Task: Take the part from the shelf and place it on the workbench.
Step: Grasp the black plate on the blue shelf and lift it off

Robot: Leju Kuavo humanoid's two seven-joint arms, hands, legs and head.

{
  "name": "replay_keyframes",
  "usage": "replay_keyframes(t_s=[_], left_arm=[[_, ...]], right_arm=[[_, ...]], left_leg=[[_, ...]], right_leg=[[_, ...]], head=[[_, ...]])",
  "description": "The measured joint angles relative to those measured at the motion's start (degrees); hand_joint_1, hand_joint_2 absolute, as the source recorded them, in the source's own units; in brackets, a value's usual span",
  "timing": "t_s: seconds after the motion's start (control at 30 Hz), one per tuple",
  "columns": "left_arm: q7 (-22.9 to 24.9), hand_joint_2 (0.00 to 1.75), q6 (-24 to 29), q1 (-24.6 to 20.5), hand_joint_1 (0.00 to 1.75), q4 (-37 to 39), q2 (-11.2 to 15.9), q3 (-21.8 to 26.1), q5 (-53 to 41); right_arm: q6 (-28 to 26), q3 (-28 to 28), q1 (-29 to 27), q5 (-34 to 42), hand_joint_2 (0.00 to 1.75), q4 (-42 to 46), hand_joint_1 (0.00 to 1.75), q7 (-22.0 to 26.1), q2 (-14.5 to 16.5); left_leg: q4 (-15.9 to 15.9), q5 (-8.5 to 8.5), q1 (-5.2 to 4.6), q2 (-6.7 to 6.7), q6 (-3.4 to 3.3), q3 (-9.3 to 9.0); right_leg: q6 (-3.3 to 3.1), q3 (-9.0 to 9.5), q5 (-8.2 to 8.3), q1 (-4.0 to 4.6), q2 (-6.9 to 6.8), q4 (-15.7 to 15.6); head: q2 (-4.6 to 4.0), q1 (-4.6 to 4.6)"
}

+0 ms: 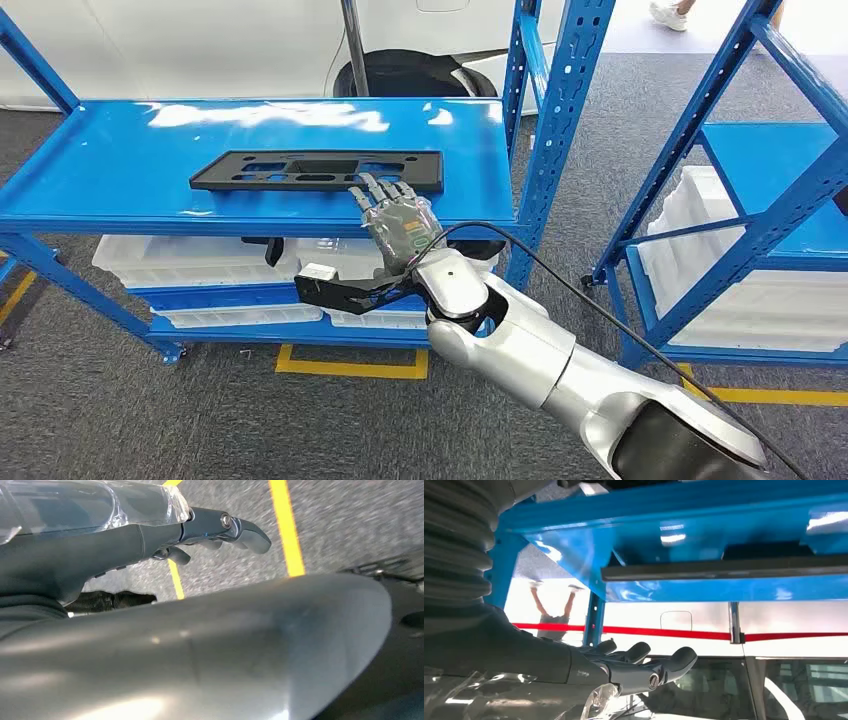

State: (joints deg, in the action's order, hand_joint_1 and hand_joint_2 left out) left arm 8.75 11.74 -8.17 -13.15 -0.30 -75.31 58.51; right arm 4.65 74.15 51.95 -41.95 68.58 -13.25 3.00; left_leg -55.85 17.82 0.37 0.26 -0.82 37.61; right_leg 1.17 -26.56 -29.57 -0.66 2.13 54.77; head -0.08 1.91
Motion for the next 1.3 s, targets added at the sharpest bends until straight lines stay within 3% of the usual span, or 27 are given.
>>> replay_keyframes(t_s=[0.13,0.2,0.23,0.3,0.33,0.37,0.4,0.43,0.5,0.53,0.6,0.7,0.77,0.83,0.87,0.9,0.97,1.03,1.07,1.2,1.23,1.3], left_arm=[[0.01,0.00,0.00,-0.04,0.00,0.01,0.01,-0.01,0.02],[0.01,0.00,0.01,-0.16,0.00,0.02,0.02,0.00,0.02],[0.01,0.00,0.01,-0.24,0.00,0.03,0.03,0.00,0.02],[0.01,0.00,-0.01,-0.23,0.00,0.03,0.04,-0.01,0.02],[0.01,0.00,-0.03,-0.13,0.00,0.03,0.04,-0.02,0.02],[0.00,0.00,-0.04,0.02,0.00,0.04,0.03,-0.02,0.02],[-0.02,0.00,-0.06,0.18,0.00,0.04,0.04,-0.03,0.02],[-0.04,0.00,-0.07,0.27,0.00,0.05,0.04,-0.03,0.02],[-0.15,0.00,-0.06,0.20,0.00,0.06,0.01,-0.03,0.02],[-0.24,0.00,-0.06,0.04,0.00,0.06,-0.03,-0.03,0.02],[-0.37,0.00,-0.05,-0.26,0.00,0.06,-0.11,-0.03,0.02],[-0.41,0.00,-0.03,-0.37,0.00,0.06,-0.08,-0.03,-0.01],[-0.43,0.00,0.00,-0.43,0.00,0.06,-0.04,-0.03,-0.04],[-0.43,0.00,0.00,-0.44,0.00,0.06,-0.04,-0.04,-0.16],[-0.43,0.00,0.00,-0.41,0.00,0.06,-0.03,-0.06,-0.24],[-0.43,0.00,0.00,-0.38,0.00,0.06,-0.03,-0.08,-0.31],[-0.44,0.00,0.00,-0.39,0.00,0.06,-0.01,-0.14,-0.33],[-0.46,0.00,0.00,-0.48,0.00,0.06,-0.09,-0.20,-0.32],[-0.47,0.00,0.00,-0.50,0.00,0.06,-0.13,-0.22,-0.31],[-0.49,0.00,0.00,-0.48,0.00,0.06,-0.14,-0.29,-0.28],[-0.49,0.00,0.00,-0.49,0.00,0.06,-0.13,-0.30,-0.28],[-0.49,0.00,0.00,-0.51,0.00,0.06,-0.13,-0.30,-0.28]], right_arm=[[0.04,0.01,-0.09,0.08,1.75,0.05,0.00,0.01,-0.03],[0.01,0.01,0.10,0.07,1.75,0.14,0.00,0.01,-0.04],[-0.01,0.01,0.17,0.06,1.75,0.18,0.00,0.00,-0.04],[-0.01,0.02,-0.04,0.07,1.75,0.18,0.00,0.00,-0.20],[0.00,0.03,-0.34,0.07,1.75,0.17,0.00,0.00,-0.33],[0.01,0.04,-0.65,0.08,1.75,0.17,0.00,-0.01,-0.49],[0.02,0.06,-0.86,0.08,1.75,0.16,0.00,-0.02,-0.63],[0.02,0.07,-0.93,0.08,1.75,0.17,0.00,-0.03,-0.70],[0.02,0.07,-0.72,0.08,1.75,0.20,0.00,-0.04,-0.72],[0.02,0.07,-0.53,0.08,1.75,0.23,0.00,-0.03,-0.70],[0.03,0.07,-0.22,0.08,1.75,0.33,0.00,-0.02,-0.66],[0.01,0.05,-0.01,0.07,1.75,0.48,0.00,-0.04,-0.56],[-0.03,0.03,0.14,0.06,1.75,0.56,0.00,-0.04,-0.45],[-0.02,0.03,0.06,0.06,1.75,0.55,0.00,-0.03,-0.40],[-0.02,0.03,-0.07,0.06,1.75,0.55,0.00,-0.02,-0.39],[-0.02,0.03,-0.20,0.06,1.75,0.54,0.00,-0.02,-0.39],[-0.03,0.03,-0.29,0.06,1.75,0.55,0.00,-0.02,-0.35],[-0.04,0.03,-0.19,0.06,1.75,0.56,0.00,-0.01,-0.27],[-0.04,0.03,-0.14,0.06,1.75,0.56,0.00,-0.01,-0.24],[-0.05,0.04,-0.09,0.04,1.75,0.56,0.00,0.01,-0.20],[-0.06,0.04,-0.02,0.03,1.75,0.56,0.00,0.00,-0.20],[-0.06,0.03,0.00,-0.02,1.75,0.56,0.00,0.01,-0.20]], left_leg=[[0.76,1.44,-0.25,-0.09,-0.76,-0.59],[1.30,1.93,-0.01,-0.14,-1.39,-1.31],[1.61,2.17,0.13,-0.15,-1.71,-1.81],[1.80,2.78,0.08,-0.19,-2.22,-2.68],[1.81,3.12,0.04,-0.23,-2.32,-3.12],[1.80,3.49,-0.01,-0.30,-2.32,-3.60],[1.78,3.86,-0.05,-0.38,-2.29,-4.16],[1.77,4.24,-0.10,-0.44,-2.21,-4.79],[1.76,4.98,-0.30,-0.50,-1.93,-5.87],[1.74,5.27,-0.39,-0.51,-1.71,-6.16],[1.75,5.57,-0.47,-0.49,-1.17,-6.29],[0.89,6.47,-0.34,-0.45,-0.32,-5.92],[-4.33,9.12,-0.06,-0.45,0.32,-3.42],[-12.60,12.03,0.39,-0.43,0.95,1.08],[-15.07,12.34,0.62,-0.42,1.22,2.73],[-15.33,11.58,0.84,-0.41,1.48,3.29],[-8.71,7.26,1.29,-0.39,1.97,0.70],[-1.29,4.47,1.43,-0.48,2.07,-2.86],[0.46,4.21,1.39,-0.54,1.77,-3.74],[0.95,5.14,1.00,-0.70,-0.28,-4.49],[1.01,5.31,0.97,-0.73,-0.68,-4.84],[1.06,5.83,0.81,-0.73,-1.39,-5.52]], right_leg=[[0.93,0.45,-0.61,-0.04,0.07,-0.77],[1.44,0.11,-1.80,-0.04,-0.51,0.61],[1.57,-1.14,-3.12,0.00,-0.83,3.29],[1.55,-5.84,-6.17,0.08,-1.20,11.63],[1.52,-8.30,-6.89,0.12,-1.21,15.30],[1.50,-10.04,-6.34,0.13,-1.21,17.10],[1.45,-10.77,-4.45,0.14,-1.22,16.52],[1.32,-10.41,-1.53,0.19,-1.24,13.68],[0.67,-8.02,4.25,0.48,-1.40,5.45],[0.28,-6.95,5.67,0.67,-1.52,2.38],[-0.26,-6.11,5.94,1.00,-1.65,0.05],[-0.83,-5.58,6.07,0.48,-1.56,-0.83],[-1.13,-5.09,6.09,-0.01,-1.64,-1.25],[-1.20,-4.98,5.78,-0.06,-1.65,-1.26],[-1.10,-4.88,5.58,-0.10,-1.61,-1.24],[-0.91,-4.70,5.34,-0.18,-1.54,-1.20],[-0.28,-4.04,4.72,-0.50,-1.39,-1.08],[0.55,-3.52,4.00,-0.51,-1.26,-0.87],[0.88,-3.42,3.77,-0.38,-1.21,-0.80],[1.66,-3.48,2.99,-0.43,-1.29,0.36],[1.79,-4.38,2.17,-0.50,-1.45,2.36],[1.85,-8.63,-0.63,-0.41,-1.68,10.16]], head=[[0.01,0.05],[0.01,-0.03],[0.01,-0.08],[0.01,-0.14],[0.01,-0.15],[0.01,-0.15],[0.01,-0.16],[0.01,-0.16],[0.01,-0.12],[0.01,-0.10],[0.01,-0.06],[0.01,-0.02],[0.01,0.21],[0.01,0.39],[0.01,0.39],[0.01,0.39],[0.01,0.40],[0.01,0.50],[0.01,0.52],[0.01,0.38],[0.01,0.32],[0.01,0.22]])
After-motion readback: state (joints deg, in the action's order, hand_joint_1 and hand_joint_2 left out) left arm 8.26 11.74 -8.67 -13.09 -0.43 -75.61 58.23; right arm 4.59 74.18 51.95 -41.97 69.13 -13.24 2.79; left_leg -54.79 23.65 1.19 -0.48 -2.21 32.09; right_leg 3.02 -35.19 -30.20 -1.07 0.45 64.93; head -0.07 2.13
